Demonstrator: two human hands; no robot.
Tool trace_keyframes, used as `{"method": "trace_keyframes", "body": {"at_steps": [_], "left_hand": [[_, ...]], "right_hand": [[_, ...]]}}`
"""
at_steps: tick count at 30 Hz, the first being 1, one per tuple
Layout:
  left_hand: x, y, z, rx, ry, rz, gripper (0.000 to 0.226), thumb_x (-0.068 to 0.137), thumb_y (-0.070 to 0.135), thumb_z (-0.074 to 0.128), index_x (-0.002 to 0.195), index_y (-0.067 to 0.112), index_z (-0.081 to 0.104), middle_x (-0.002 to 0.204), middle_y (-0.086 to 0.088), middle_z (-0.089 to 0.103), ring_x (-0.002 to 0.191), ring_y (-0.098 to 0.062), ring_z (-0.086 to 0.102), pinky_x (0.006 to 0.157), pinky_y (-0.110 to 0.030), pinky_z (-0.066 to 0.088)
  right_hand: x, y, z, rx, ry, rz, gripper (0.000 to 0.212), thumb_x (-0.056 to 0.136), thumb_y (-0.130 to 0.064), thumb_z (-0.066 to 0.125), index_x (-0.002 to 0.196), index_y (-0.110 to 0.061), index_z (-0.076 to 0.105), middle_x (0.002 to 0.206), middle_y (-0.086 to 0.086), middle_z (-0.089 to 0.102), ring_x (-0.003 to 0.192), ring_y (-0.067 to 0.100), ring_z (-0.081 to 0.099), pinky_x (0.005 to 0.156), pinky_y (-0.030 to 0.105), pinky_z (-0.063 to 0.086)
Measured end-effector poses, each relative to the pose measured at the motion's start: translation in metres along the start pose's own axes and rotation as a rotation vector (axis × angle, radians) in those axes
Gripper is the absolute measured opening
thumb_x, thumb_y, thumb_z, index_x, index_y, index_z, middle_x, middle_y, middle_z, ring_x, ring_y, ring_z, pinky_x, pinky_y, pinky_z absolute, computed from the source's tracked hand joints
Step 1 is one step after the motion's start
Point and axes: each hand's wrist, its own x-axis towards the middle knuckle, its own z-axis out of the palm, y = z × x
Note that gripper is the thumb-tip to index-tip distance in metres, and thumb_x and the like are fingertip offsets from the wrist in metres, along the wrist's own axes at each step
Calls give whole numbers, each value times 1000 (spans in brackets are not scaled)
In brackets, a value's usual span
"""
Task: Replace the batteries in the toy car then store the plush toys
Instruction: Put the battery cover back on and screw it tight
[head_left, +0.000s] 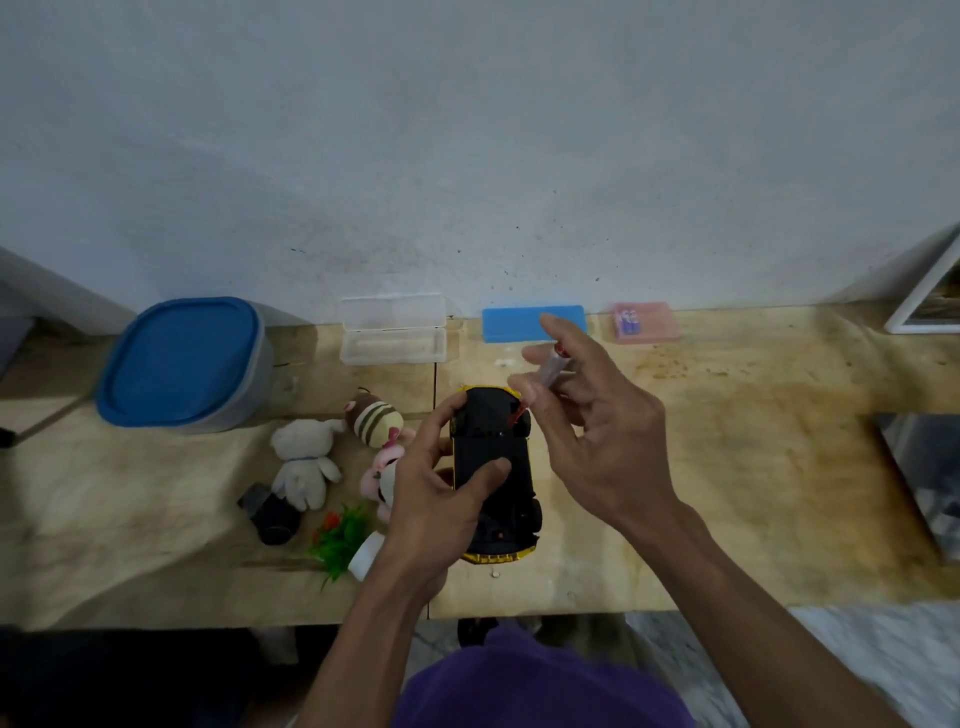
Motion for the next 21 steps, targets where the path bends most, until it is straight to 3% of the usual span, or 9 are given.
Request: {"method": "trace_keyframes", "body": {"at_steps": [5, 12, 18, 21], "left_hand": [[1, -3, 4, 36, 29, -2, 80, 70, -1, 89, 130, 42, 57, 119, -8, 66, 92, -22, 75, 71, -48, 64], [0, 1, 2, -54, 18, -16, 80, 70, -10, 84, 131, 36, 58, 117, -13, 68, 93, -32, 74, 71, -56, 62], [0, 11, 0, -180, -45, -85, 86, 61, 2, 84, 135, 35, 56, 121, -14, 68, 99, -34, 73, 68, -48, 61], [0, 15, -5, -147, -86, -74, 86, 62, 2, 84, 135, 39, 57, 121, -10, 68, 107, -33, 70, 74, -53, 62]], "right_hand": [[6, 4, -4, 65, 10, 8, 52, 87, -9, 77, 134, -14, 55, 94, 9, 73, 87, 17, 74, 79, 19, 59], [10, 2, -9, 92, 26, 45, 52, 87, -13, 77, 135, -8, 56, 95, 5, 73, 85, 13, 74, 79, 18, 58], [19, -3, -10, 156, -5, 115, 57, 88, -16, 76, 138, -19, 51, 97, -6, 67, 88, 8, 72, 78, 13, 56], [25, -4, -13, 196, -11, 151, 57, 88, -15, 76, 139, -19, 52, 96, -18, 62, 87, 6, 73, 79, 14, 56]]}}
